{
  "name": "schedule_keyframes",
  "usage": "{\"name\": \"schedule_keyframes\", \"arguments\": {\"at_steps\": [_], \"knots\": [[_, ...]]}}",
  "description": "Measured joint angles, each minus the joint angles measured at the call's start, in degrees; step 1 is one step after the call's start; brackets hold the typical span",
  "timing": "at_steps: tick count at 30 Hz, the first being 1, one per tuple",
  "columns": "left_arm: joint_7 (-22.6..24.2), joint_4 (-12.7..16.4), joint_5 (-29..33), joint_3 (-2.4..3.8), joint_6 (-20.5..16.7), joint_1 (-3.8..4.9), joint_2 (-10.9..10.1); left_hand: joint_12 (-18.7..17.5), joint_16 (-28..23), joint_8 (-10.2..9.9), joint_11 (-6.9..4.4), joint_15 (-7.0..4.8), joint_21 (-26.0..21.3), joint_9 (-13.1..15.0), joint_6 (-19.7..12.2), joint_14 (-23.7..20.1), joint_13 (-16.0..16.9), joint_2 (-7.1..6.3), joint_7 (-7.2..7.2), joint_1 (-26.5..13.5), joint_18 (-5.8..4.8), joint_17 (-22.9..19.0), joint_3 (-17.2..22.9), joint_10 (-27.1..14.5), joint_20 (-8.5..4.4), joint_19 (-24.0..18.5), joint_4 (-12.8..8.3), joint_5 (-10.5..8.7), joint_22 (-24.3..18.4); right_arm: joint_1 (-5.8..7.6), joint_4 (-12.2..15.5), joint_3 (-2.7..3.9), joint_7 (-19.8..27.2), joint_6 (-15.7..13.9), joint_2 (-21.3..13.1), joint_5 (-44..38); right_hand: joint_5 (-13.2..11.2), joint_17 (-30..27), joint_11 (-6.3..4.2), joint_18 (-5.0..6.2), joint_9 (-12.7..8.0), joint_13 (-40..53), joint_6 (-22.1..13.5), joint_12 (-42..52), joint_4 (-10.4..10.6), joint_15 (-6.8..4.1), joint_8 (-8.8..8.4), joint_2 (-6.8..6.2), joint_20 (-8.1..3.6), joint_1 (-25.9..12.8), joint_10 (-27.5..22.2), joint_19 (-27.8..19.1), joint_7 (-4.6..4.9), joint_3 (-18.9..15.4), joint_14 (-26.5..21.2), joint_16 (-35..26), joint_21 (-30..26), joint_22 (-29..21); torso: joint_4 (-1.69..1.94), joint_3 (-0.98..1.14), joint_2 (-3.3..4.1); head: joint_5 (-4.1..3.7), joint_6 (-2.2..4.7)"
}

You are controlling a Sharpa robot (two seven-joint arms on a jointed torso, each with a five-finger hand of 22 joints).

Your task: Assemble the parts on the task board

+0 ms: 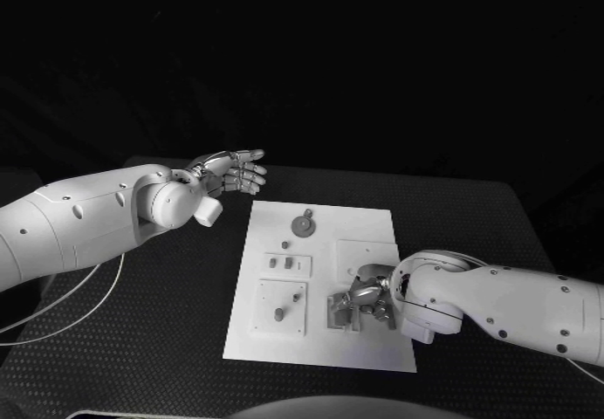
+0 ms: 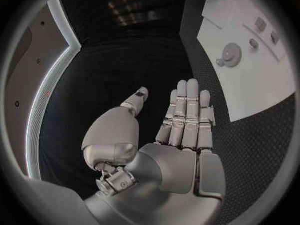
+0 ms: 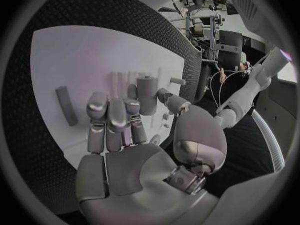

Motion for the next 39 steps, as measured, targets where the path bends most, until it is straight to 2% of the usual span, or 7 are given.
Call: {"name": "schedule_keyframes", "arguments": {"at_steps": [14,28,39], "knots": [[-0.01,-0.06,-0.05,0.0,0.0,0.0,0.03,0.0,0.0,0.0,0.0,0.0,0.0,0.0,0.0,0.0,0.0,0.0,0.0,0.0,0.0,-0.01,0.0,0.0,0.0,0.0,0.0,0.0,-0.01,-0.15,0.11,0.0,0.05,0.04,-0.06,0.06,0.0,0.11,0.0,0.09,0.18,0.0,0.05,0.0,0.32,-0.07,0.17,-0.08,0.0,-0.05,0.0,0.0,-0.05,-0.01,0.08,0.0,0.23,-0.06,-0.02,-0.02,-0.02,0.18,-0.42],[-0.01,-0.08,-0.08,0.0,0.01,-0.01,0.07,0.0,0.0,0.0,0.0,0.0,0.0,0.0,0.0,0.0,0.0,0.0,0.0,0.0,0.0,-0.02,0.0,0.0,0.0,0.0,0.0,0.0,0.04,-0.22,0.04,0.0,0.1,0.14,0.05,0.06,0.0,0.14,0.01,0.13,0.24,0.0,0.07,0.0,0.31,-0.08,0.38,-0.08,0.09,-0.05,0.0,0.09,-0.08,-0.01,0.26,0.0,0.23,-0.11,-0.05,0.08,-0.03,0.2,-0.51],[-0.02,-0.1,-0.09,-0.01,0.01,-0.01,0.07,0.0,0.0,0.0,0.0,0.0,0.0,-0.05,0.0,0.0,0.0,0.0,0.0,0.0,0.0,-0.02,0.0,0.0,0.0,0.0,0.0,0.0,0.03,-0.39,0.17,0.03,0.19,0.16,-0.02,0.05,-0.01,0.13,0.01,0.14,0.24,0.0,0.14,-0.03,0.33,-0.07,0.29,-0.08,0.09,-0.05,0.0,0.09,-0.15,-0.02,0.26,0.0,0.23,-0.11,-0.05,0.07,-0.02,0.23,-0.69]]}}
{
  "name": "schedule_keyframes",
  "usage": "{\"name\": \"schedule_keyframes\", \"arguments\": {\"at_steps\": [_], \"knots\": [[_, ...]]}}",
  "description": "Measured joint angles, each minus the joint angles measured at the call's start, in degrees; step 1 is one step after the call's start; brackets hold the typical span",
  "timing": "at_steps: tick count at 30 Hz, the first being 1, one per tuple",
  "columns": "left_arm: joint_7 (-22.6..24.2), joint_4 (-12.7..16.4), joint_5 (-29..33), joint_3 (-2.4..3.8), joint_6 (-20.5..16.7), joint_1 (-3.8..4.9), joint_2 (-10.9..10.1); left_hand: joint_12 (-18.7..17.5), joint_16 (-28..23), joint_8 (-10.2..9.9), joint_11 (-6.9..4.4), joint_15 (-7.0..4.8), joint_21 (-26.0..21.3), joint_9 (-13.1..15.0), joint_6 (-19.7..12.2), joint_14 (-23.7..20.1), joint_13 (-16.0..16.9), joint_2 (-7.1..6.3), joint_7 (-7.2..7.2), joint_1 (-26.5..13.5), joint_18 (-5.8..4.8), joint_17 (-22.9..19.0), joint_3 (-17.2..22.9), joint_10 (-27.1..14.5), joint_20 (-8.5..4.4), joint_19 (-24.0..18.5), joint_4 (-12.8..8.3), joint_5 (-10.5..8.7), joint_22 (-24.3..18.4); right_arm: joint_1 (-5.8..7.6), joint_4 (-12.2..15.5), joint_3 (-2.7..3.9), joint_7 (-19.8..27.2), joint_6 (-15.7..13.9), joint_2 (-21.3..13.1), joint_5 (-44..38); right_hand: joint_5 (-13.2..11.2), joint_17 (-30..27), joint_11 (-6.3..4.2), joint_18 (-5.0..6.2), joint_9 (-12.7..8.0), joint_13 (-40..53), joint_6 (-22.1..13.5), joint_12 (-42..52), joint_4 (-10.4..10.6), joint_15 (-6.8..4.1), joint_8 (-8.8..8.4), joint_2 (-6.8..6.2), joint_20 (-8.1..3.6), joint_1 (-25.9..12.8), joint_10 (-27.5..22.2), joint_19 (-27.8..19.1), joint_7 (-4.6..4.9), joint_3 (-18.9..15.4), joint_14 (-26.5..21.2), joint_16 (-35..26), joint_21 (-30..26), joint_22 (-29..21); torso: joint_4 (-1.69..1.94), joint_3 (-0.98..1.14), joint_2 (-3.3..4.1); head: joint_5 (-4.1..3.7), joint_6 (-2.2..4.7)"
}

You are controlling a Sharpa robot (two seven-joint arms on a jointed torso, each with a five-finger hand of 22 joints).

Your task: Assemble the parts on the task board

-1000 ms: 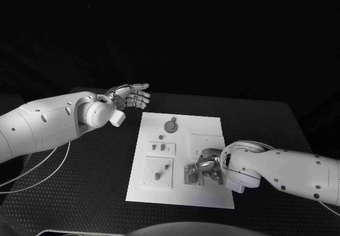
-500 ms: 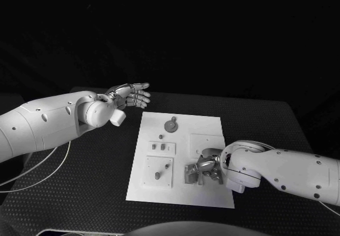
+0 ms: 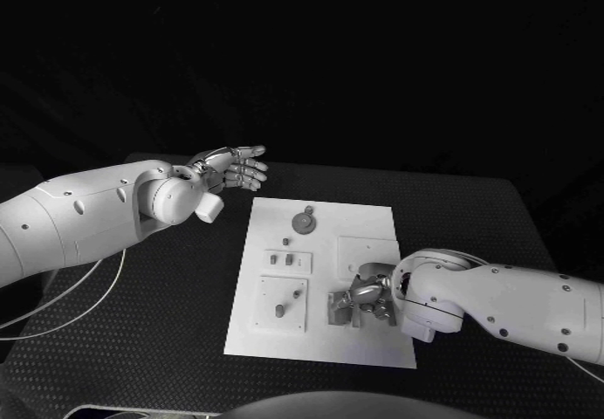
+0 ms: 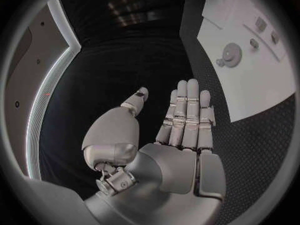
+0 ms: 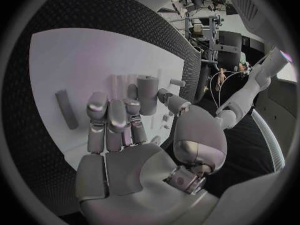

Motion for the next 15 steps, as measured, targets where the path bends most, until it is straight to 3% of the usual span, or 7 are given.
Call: {"name": "schedule_keyframes", "arguments": {"at_steps": [15], "knots": [[-0.02,-0.01,-0.01,-0.01,0.01,0.01,0.01,0.0,0.0,0.0,0.0,0.0,0.0,0.0,0.0,0.0,0.0,0.0,0.0,0.0,0.0,-0.01,0.0,0.0,0.0,0.0,0.0,0.0,-0.01,-0.05,0.06,-0.01,-0.01,-0.06,0.02,-0.3,0.0,-0.01,0.08,0.01,-0.02,0.0,0.03,-0.2,0.22,0.08,0.01,0.0,-0.16,0.0,0.08,-0.18,-0.03,-0.22,-0.07,-0.03,0.0,-0.06,-0.01,0.0,0.01,-0.02,-0.02]]}}
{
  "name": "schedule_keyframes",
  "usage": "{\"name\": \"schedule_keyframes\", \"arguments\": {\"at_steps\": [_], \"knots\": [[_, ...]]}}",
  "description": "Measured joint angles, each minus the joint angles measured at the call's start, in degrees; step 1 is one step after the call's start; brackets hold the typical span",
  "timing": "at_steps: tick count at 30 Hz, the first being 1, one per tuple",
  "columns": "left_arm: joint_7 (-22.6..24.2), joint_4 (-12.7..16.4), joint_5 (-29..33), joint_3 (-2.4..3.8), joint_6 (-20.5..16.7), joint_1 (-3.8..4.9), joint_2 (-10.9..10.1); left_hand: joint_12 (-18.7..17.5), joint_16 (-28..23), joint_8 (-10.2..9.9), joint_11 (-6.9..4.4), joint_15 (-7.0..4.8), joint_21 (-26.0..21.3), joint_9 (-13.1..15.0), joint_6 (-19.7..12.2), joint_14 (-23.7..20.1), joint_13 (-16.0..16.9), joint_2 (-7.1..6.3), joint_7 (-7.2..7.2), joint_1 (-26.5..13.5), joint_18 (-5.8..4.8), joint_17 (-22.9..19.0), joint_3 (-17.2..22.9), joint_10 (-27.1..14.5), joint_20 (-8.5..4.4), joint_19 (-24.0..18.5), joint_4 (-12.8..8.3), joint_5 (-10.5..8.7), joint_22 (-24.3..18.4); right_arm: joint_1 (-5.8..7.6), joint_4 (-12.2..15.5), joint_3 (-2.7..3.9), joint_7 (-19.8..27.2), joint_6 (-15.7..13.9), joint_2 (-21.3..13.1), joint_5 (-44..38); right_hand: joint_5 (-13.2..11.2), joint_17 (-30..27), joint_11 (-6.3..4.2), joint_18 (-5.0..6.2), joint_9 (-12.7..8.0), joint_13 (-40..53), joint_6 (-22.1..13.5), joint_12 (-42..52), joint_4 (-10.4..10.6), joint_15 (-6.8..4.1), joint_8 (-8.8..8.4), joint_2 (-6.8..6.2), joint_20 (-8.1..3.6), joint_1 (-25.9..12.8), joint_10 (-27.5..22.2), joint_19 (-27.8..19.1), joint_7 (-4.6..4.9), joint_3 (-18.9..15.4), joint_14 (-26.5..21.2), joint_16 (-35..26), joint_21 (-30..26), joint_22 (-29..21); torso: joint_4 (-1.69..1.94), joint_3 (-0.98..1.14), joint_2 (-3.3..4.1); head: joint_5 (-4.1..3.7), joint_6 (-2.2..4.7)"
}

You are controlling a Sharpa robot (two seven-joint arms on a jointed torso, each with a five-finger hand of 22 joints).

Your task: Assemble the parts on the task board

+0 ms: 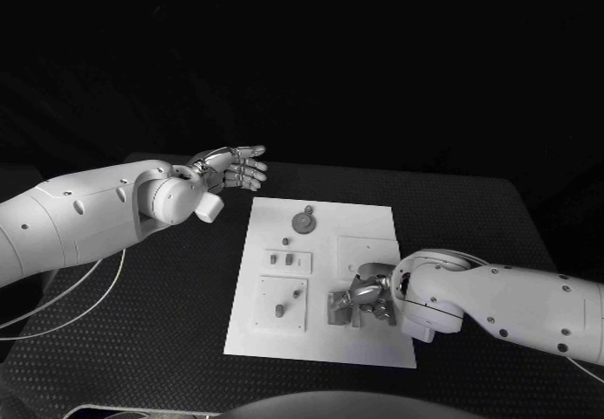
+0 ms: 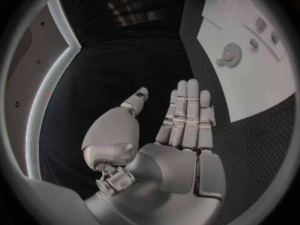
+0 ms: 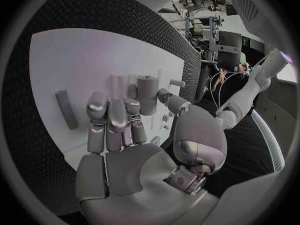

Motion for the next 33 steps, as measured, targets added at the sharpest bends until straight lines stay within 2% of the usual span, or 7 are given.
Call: {"name": "schedule_keyframes", "arguments": {"at_steps": [4,11,14,17,20,29,33], "knots": [[0.0,0.0,0.0,0.0,0.0,0.0,0.01,0.0,0.0,0.0,0.0,0.0,0.0,0.0,0.0,0.0,0.0,0.0,0.0,0.0,0.01,0.0,0.0,0.0,0.0,0.0,0.0,0.0,0.0,-0.01,-0.09,0.0,0.0,0.02,0.11,-0.09,0.0,-0.13,0.01,0.0,-0.01,0.0,0.07,0.0,0.16,0.0,0.11,-0.3,0.0,-0.3,0.0,0.0,-0.07,-0.16,0.0,-0.34,0.0,-0.07,0.0,0.01,0.0,0.03,0.09],[-0.01,-0.01,-0.01,0.0,0.0,-0.02,0.02,0.0,0.0,0.0,0.0,0.0,0.0,0.0,0.0,0.0,0.0,0.0,0.0,0.0,0.0,-0.01,0.16,0.0,0.0,0.0,0.16,0.0,-0.01,-0.05,-0.19,0.04,0.09,0.17,0.15,-0.19,0.0,-1.05,0.13,0.0,-0.01,0.0,-0.5,-0.23,1.03,-0.18,0.0,-1.75,0.05,-1.75,-0.11,-0.38,0.5,-1.03,-0.69,-1.53,0.0,-0.25,0.01,0.01,-0.01,0.06,0.02],[-0.02,-0.03,-0.01,0.0,0.0,-0.02,0.01,0.0,0.0,0.0,0.0,0.0,0.0,0.0,0.0,0.0,0.0,0.0,0.0,0.0,0.0,-0.01,0.16,0.0,0.0,0.0,0.16,0.0,-0.01,-0.05,-0.21,0.05,0.22,0.3,0.12,-0.19,0.0,-1.2,0.2,0.0,-0.02,0.0,-0.71,-0.23,1.52,0.09,-0.01,-2.55,0.04,-2.55,-0.44,-0.57,0.47,-2.19,-1.0,-1.7,0.0,-0.36,0.02,-0.01,-0.01,0.06,-0.01],[-0.03,-0.03,-0.02,0.0,0.0,-0.02,0.01,0.0,0.0,0.0,0.0,0.0,0.0,0.0,0.0,0.0,0.0,0.0,0.0,0.0,0.01,-0.01,0.16,0.0,0.0,0.0,0.16,0.0,-0.01,-0.06,-0.21,0.05,0.34,0.38,0.08,-0.19,0.0,-1.37,0.3,0.0,-0.02,0.08,-0.97,-0.23,1.71,-0.1,-0.01,-2.28,0.16,-3.21,-0.74,-0.88,0.56,-4.35,-1.37,-1.96,0.0,-0.44,0.03,-0.01,-0.01,0.09,-0.06],[-0.04,-0.04,-0.02,0.0,0.0,-0.02,0.03,0.0,0.0,0.0,0.0,0.0,0.0,0.0,0.0,0.0,0.0,0.0,0.0,0.0,0.0,0.01,0.16,0.0,0.0,0.0,0.16,0.0,-0.01,-0.06,-0.23,0.05,0.42,0.44,0.07,-0.19,0.0,-1.39,0.29,-0.01,0.0,0.11,-1.01,-0.23,2.01,-0.09,-0.01,-2.55,-0.04,-3.48,-0.75,-1.1,0.55,-5.33,-1.38,-2.02,0.0,-0.49,0.03,-0.01,-0.01,0.14,-0.08],[-0.05,-0.04,-0.02,-0.01,0.0,-0.01,0.0,0.0,0.0,0.0,0.0,0.0,0.0,0.01,0.0,0.0,0.0,0.0,0.0,0.0,0.0,0.04,0.16,0.0,0.0,0.0,0.16,0.0,-0.02,-0.07,-0.24,0.06,0.65,0.55,-0.01,-0.19,0.0,-1.38,0.1,0.0,0.21,0.17,-1.29,-0.23,1.8,-0.07,-0.02,-2.55,-0.06,-3.48,-0.94,-1.3,0.47,-6.11,-1.41,-2.19,0.0,-0.57,0.0,-0.02,-0.01,0.15,-0.06],[-0.05,-0.05,-0.02,-0.02,-0.01,-0.01,0.0,0.0,0.0,0.0,0.0,0.0,0.0,0.01,0.0,0.0,0.0,0.0,0.0,0.0,0.0,0.03,0.01,0.0,0.0,0.0,0.31,0.0,-0.02,-0.13,-0.01,0.05,0.99,0.47,-0.31,-0.28,0.0,-1.38,0.09,0.0,0.37,0.17,-1.4,-0.23,1.8,0.0,-0.62,-2.55,-0.06,-3.48,-0.95,-1.3,0.57,-6.1,-1.48,-2.18,0.0,-0.57,0.0,-0.01,-0.02,0.18,-0.07]]}}
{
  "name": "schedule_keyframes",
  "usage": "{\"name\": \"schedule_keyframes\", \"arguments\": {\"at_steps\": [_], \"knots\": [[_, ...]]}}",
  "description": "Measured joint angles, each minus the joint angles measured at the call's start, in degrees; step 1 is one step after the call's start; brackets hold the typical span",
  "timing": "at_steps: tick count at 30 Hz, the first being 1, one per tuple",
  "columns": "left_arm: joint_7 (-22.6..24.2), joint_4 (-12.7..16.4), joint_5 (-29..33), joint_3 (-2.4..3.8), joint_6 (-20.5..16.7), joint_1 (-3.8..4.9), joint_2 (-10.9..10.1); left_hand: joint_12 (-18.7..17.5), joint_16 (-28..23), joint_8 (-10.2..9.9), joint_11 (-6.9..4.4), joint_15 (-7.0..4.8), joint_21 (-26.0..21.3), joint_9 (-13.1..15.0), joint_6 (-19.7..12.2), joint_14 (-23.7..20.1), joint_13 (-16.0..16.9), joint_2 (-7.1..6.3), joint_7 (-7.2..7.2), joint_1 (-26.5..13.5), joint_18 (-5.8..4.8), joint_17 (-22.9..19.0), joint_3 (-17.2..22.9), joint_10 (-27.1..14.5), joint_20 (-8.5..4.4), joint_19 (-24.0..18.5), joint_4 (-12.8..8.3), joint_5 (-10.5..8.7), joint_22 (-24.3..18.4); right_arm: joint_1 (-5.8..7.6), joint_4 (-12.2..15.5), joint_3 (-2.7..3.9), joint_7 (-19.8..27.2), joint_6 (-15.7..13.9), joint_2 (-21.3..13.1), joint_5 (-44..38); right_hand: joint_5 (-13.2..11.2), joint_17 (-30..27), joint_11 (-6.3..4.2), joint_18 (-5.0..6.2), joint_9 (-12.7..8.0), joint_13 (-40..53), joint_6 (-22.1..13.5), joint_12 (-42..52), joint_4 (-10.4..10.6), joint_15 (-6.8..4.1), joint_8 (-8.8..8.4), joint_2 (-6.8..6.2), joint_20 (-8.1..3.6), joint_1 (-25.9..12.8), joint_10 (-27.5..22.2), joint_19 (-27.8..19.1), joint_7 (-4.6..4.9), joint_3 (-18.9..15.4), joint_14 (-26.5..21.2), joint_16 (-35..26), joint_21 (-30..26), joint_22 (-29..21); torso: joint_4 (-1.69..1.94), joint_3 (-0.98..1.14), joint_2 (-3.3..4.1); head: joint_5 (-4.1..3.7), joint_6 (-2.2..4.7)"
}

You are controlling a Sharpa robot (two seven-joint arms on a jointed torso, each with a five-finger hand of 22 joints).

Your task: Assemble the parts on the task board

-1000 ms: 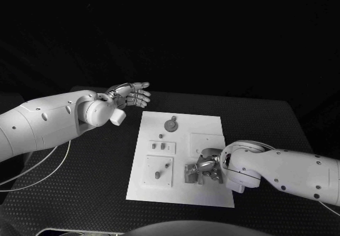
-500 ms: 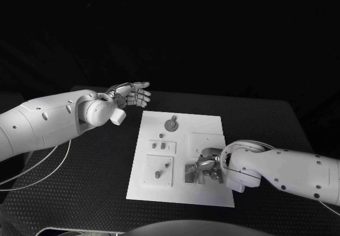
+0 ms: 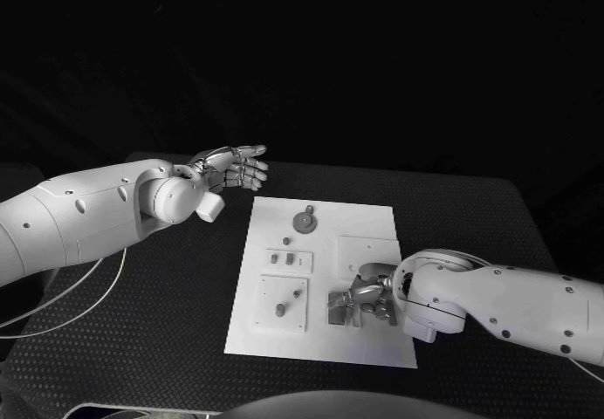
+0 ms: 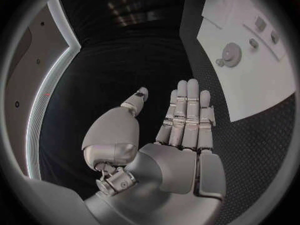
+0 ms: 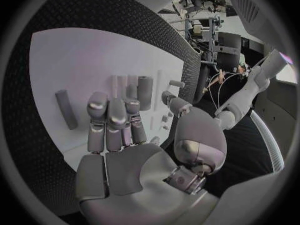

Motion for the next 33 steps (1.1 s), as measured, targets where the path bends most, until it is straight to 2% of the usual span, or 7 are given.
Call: {"name": "schedule_keyframes", "arguments": {"at_steps": [6,9,16,20,24,29,33], "knots": [[-0.01,-0.15,0.0,-0.01,0.0,0.01,0.16,0.0,0.0,0.0,0.0,0.0,0.0,0.0,0.0,0.0,0.0,0.0,0.0,0.0,0.0,0.0,0.0,0.0,0.0,0.0,0.0,0.0,0.0,-0.19,1.61,-0.26,1.99,-0.1,-1.97,-0.02,0.0,-0.02,-0.11,0.18,-0.04,0.0,-0.47,0.05,0.0,0.09,0.1,0.61,-0.08,0.62,-0.12,-0.1,0.06,0.0,-0.11,0.0,-0.01,-0.15,0.01,0.01,-0.01,-0.11,0.12],[-0.01,-0.32,0.0,-0.04,0.0,-0.01,0.29,0.0,0.0,0.0,0.0,0.0,0.0,0.0,0.0,0.0,0.0,0.0,0.0,0.0,0.0,-0.01,0.0,0.0,0.0,0.0,0.0,0.0,0.0,0.71,2.59,-0.4,3.39,-0.06,-3.44,0.16,0.0,-0.05,-0.11,0.19,0.13,0.0,-0.28,0.05,0.0,-0.08,0.11,0.47,-0.17,1.24,-0.12,-0.21,-0.13,0.0,-0.31,-0.22,0.0,-0.23,0.0,0.02,-0.04,-0.18,0.27],[-0.01,-0.67,0.0,-0.16,0.0,-0.01,0.55,0.0,0.0,0.0,0.0,0.0,0.0,0.0,0.0,0.0,0.0,0.0,0.0,0.0,0.0,-0.01,0.0,0.0,0.0,0.0,0.0,0.0,0.0,4.47,4.56,1.09,7.56,0.19,-8.13,1.04,0.0,-0.41,-0.11,0.18,0.14,-0.01,-0.27,0.05,-0.25,-0.01,0.11,0.51,-0.1,2.37,-0.11,-0.3,-0.14,0.26,-0.39,-0.61,-0.01,-0.39,-0.07,0.1,-0.06,-0.34,0.77],[-0.01,-0.85,0.0,-0.32,0.06,0.0,0.79,0.0,0.0,0.0,0.0,0.0,0.0,0.0,0.0,0.0,0.0,0.0,0.0,0.0,0.0,-0.01,0.0,0.0,0.0,0.0,0.0,0.0,0.04,5.54,5.4,2.13,9.97,0.96,-10.08,1.64,0.0,-1.01,-0.09,0.19,0.14,-0.09,-0.44,-0.23,-1.49,0.04,0.11,2.02,-0.19,4.62,-0.13,-0.42,0.01,0.19,-0.89,-1.51,-0.03,-0.59,-0.13,0.14,-0.05,-0.58,1.05],[0.02,-0.96,0.0,-0.64,0.34,-0.01,1.18,0.29,0.0,0.0,0.0,0.2,0.0,0.0,0.45,-0.2,0.0,0.0,-0.02,0.0,0.0,-0.02,0.0,0.0,0.0,0.0,0.0,0.0,0.04,6.3,4.83,2.2,10.7,1.81,-11.99,1.09,0.0,-1.18,0.1,0.19,0.3,-0.23,-0.8,-0.34,-3.49,0.13,0.11,3.11,-0.16,6.93,-0.32,-0.85,-0.01,-0.78,-1.18,-1.82,-0.05,-0.7,-0.15,0.18,-0.06,-0.81,1.13],[0.1,-1.02,0.0,-0.65,0.52,-0.01,1.31,0.29,0.0,0.0,0.0,0.2,0.0,0.0,0.45,-0.2,0.0,0.0,-0.02,0.0,0.0,-0.02,0.0,0.0,0.0,0.0,0.0,0.0,0.03,6.31,3.85,2.12,9.28,3.2,-13.63,-1.1,0.0,-1.18,0.1,0.19,0.43,-0.29,-0.56,-0.34,-3.79,0.13,0.11,3.08,-0.11,7.35,-0.31,-0.9,0.18,-1.08,-1.18,-1.82,0.22,-0.78,-0.14,0.14,-0.03,-0.88,0.92],[0.1,-1.19,0.0,-0.65,0.66,-0.01,1.46,0.29,0.0,0.0,0.0,0.2,0.0,0.0,0.45,-0.2,0.0,0.0,-0.01,0.0,0.0,-0.02,0.0,0.0,0.0,0.0,0.0,0.0,0.03,6.29,3.94,2.09,6.44,4.93,-14.15,-4.45,0.0,-0.59,0.1,0.19,0.83,-0.29,0.11,-0.34,-3.79,0.03,0.71,2.71,-0.11,7.72,-0.31,-0.9,-0.29,-1.08,-1.08,-1.58,0.23,-0.87,-0.08,0.12,0.03,-0.83,1.18]]}}
